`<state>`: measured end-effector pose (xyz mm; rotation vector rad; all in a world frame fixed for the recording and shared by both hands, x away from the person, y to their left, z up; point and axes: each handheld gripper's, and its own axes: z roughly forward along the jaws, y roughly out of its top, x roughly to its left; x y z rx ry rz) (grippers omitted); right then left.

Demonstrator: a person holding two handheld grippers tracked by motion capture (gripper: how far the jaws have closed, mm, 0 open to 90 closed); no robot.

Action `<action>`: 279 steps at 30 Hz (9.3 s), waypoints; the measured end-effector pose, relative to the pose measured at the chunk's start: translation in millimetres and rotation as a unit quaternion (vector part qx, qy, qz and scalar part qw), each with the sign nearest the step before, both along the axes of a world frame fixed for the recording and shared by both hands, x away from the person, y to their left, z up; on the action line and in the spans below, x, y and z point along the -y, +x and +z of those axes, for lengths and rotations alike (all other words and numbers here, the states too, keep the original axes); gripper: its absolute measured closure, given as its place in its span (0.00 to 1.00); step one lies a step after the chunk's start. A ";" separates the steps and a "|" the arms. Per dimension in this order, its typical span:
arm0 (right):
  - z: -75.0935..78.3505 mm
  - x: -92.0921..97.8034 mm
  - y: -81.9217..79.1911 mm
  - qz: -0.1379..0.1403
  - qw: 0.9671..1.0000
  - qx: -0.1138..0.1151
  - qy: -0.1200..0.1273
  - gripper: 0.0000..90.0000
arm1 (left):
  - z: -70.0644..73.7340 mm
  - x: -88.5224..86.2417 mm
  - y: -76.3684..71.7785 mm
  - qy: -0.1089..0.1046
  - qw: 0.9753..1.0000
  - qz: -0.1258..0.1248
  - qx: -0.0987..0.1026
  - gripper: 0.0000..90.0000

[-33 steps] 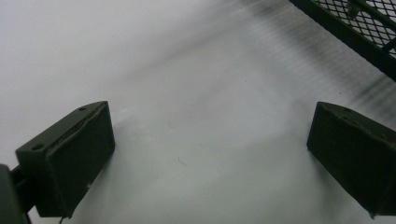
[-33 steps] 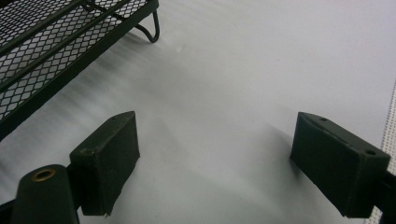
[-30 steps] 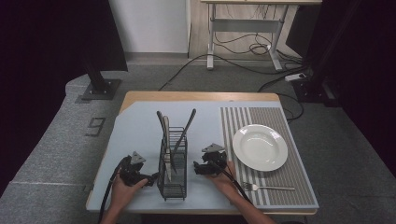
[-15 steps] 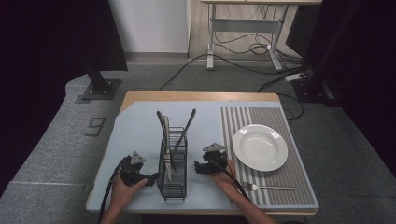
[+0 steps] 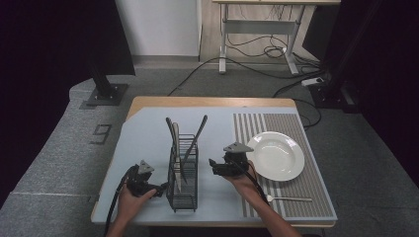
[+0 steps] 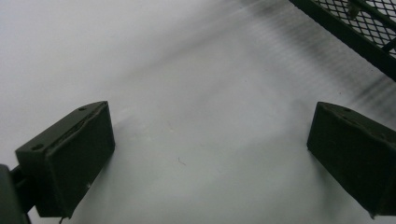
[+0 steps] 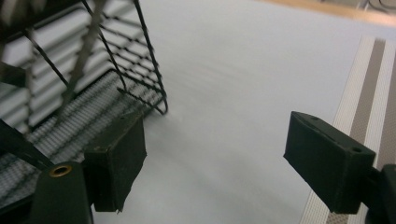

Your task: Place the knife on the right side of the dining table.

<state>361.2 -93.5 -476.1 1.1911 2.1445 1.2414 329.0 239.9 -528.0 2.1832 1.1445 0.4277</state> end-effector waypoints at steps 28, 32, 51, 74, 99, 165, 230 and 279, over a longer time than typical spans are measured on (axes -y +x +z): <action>67.5 -30.6 40.5 0.033 0.997 0.058 0.048 0.47 | -0.2 0.1 -0.4 0.000 1.000 0.000 0.002 0.00; 67.6 -33.7 43.3 0.035 0.996 0.056 0.052 0.48 | -0.2 0.1 -0.4 0.000 1.000 0.001 0.001 0.00; 62.0 -47.1 60.4 0.063 0.994 0.059 0.061 0.71 | 0.0 0.0 -0.3 0.000 1.000 0.000 0.000 0.00; 75.6 -40.0 46.2 0.115 0.975 0.052 0.182 0.89 | 0.0 -0.1 -0.4 0.000 1.000 0.000 0.000 0.00; 129.2 6.6 25.8 0.110 0.953 0.138 0.244 0.93 | 0.0 -0.1 -0.3 0.000 1.000 0.000 0.001 0.00; 68.1 116.0 101.1 -0.107 0.967 0.119 0.196 0.93 | -0.1 -0.1 -0.2 0.000 1.000 0.000 0.001 0.00; 16.4 183.9 158.8 -0.246 0.946 0.058 0.205 0.83 | -0.2 0.0 -0.4 0.001 1.000 0.000 0.002 0.00; -24.2 220.1 173.3 -0.295 0.931 -0.043 0.211 0.70 | -0.2 0.0 -0.4 0.001 1.000 0.000 0.002 0.00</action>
